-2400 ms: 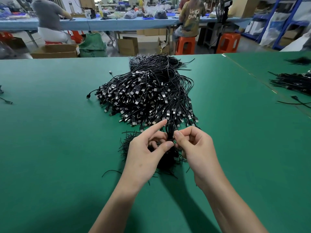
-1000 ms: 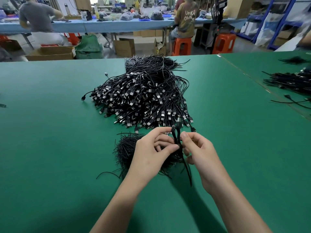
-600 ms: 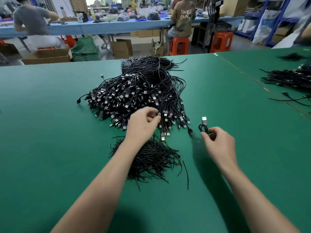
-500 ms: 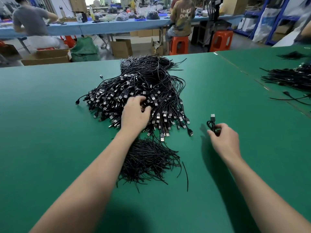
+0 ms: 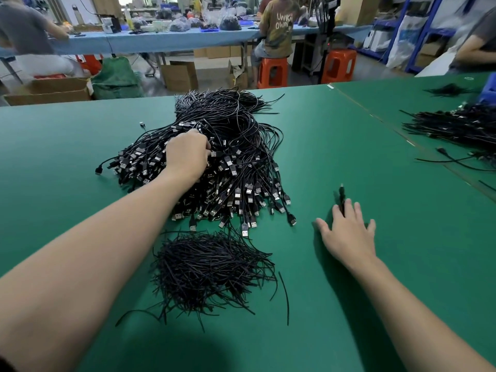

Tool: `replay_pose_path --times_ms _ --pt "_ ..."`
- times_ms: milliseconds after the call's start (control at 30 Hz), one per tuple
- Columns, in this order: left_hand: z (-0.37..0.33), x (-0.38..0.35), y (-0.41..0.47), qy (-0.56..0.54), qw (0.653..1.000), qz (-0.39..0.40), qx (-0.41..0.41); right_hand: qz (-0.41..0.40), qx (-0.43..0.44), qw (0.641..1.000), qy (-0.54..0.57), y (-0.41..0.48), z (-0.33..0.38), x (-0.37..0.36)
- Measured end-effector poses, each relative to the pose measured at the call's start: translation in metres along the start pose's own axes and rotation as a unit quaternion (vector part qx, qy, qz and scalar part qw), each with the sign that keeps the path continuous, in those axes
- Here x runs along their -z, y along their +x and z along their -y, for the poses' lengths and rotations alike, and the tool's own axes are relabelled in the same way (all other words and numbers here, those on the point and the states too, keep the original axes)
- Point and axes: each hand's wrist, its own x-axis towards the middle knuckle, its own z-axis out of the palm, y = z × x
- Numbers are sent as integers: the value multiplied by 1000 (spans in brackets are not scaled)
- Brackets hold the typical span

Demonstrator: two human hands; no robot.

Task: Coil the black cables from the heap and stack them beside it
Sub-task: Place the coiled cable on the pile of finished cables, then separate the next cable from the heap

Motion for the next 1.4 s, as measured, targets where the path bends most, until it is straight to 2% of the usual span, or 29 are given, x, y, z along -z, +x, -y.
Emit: replay_pose_path --times_ms 67,167,233,300,400,433,500,633,700,767,833,900,933,1000,1067,1133,1200,1267,1333,1400 --pt "2 -2 -2 80 996 -30 -34 -7 12 1000 14 -2 4 6" --pt "4 -2 -12 71 995 -68 -21 -68 86 990 87 -12 25 10" --pt "2 1 -22 -10 997 -71 31 -81 146 971 171 -22 48 12" --pt "-1 3 -38 -145 983 -46 106 -48 183 939 287 -34 76 16" --pt "-4 5 -68 -356 914 -1 195 44 179 892 414 -49 115 20" --pt "-6 7 -80 -402 890 0 216 92 154 867 465 -53 125 21" --pt "-9 16 -103 -458 856 -13 239 189 88 790 576 -58 144 24" --pt "-26 43 -159 -532 816 -32 224 293 11 659 692 -65 166 39" --pt "-38 56 -191 -546 811 -27 208 324 -9 599 732 -68 172 50" --pt "-51 66 -219 -548 815 -2 188 339 -29 560 755 -70 174 58" --pt "-59 74 -237 -532 830 16 164 350 -51 532 769 -74 172 63" --pt "-55 81 -243 -497 859 -3 121 372 -56 493 784 -81 164 68" --pt "-49 84 -241 -480 871 -28 104 383 -44 487 784 -85 158 72" --pt "-37 88 -230 -443 891 -77 59 408 8 503 762 -99 145 82" --pt "-31 90 -215 -365 925 -99 -33 439 77 522 727 -116 135 92" --pt "-31 93 -197 -295 942 -86 -136 468 140 527 696 -134 127 102" --pt "-36 97 -182 -287 931 -74 -214 481 191 539 665 -150 118 110" --pt "-35 103 -172 -283 918 -85 -266 475 214 579 627 -160 106 112" --pt "-29 110 -165 -257 919 -99 -281 460 211 628 591 -165 92 111" --pt "-26 114 -163 -225 925 -116 -284 453 206 646 578 -169 82 109"
